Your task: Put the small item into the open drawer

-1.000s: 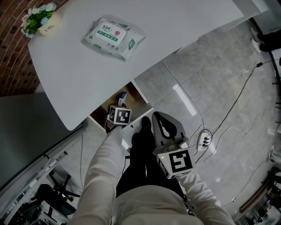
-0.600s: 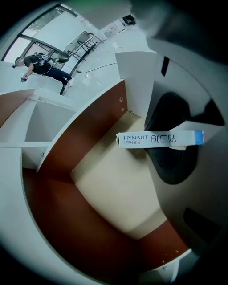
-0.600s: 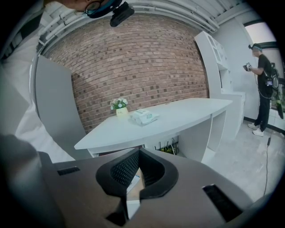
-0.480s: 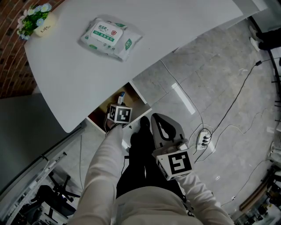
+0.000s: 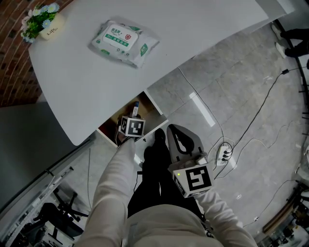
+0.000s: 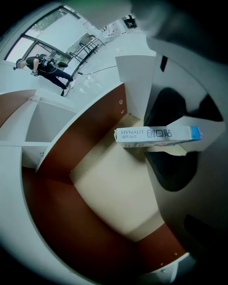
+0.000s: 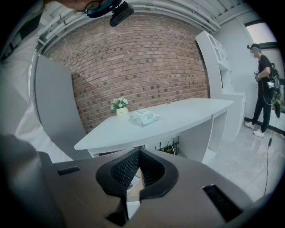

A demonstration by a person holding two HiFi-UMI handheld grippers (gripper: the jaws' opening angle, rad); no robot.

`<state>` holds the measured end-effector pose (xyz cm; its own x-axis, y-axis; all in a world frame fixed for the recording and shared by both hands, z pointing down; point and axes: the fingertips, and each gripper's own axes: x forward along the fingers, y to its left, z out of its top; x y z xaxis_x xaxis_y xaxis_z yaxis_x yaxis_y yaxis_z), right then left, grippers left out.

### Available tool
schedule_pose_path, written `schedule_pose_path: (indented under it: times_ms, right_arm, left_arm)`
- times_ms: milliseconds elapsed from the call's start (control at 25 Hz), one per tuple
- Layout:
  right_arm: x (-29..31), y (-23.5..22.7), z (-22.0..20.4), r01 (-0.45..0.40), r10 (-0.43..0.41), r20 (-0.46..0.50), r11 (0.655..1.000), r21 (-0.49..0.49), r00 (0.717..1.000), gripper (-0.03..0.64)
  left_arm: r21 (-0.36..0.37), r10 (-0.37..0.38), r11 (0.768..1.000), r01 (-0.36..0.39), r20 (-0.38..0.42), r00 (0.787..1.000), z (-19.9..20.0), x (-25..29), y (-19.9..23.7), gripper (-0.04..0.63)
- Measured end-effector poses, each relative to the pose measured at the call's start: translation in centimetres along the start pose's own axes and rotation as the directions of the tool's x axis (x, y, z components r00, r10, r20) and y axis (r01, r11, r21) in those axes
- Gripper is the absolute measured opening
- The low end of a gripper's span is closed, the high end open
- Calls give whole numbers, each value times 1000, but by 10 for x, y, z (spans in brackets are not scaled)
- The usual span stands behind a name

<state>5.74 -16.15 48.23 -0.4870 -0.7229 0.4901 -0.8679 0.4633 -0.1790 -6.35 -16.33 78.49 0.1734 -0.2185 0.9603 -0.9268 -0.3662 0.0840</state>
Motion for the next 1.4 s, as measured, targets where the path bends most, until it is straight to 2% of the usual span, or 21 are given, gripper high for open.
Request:
schedule_pose_path:
  times_ms: [320, 560, 800, 1160, 1400]
  right_arm:
    - [-5, 7, 2, 1, -1, 6, 1000, -4, 1000, 26]
    - [-11, 13, 5, 5, -5, 20, 1000, -7, 1000, 26]
    - [-19, 17, 8, 13, -13, 34, 1000, -7, 999, 26]
    - [-30, 23, 13, 32, -32, 67, 999, -2, 997, 26]
    - [-35, 32, 18, 37, -37, 89, 999, -9, 995, 26]
  left_arm:
    - [-16, -27, 999, 28, 56, 998, 12, -18, -7, 187]
    - [-7, -8, 1000, 9, 142, 990, 30, -45, -7, 187]
    - [-16, -27, 999, 31, 210, 977, 34, -69, -13, 187]
    - [1, -62, 998, 67, 376, 925, 48, -139, -27, 170]
    - [41, -66, 998, 52, 487, 871, 61, -195, -32, 133]
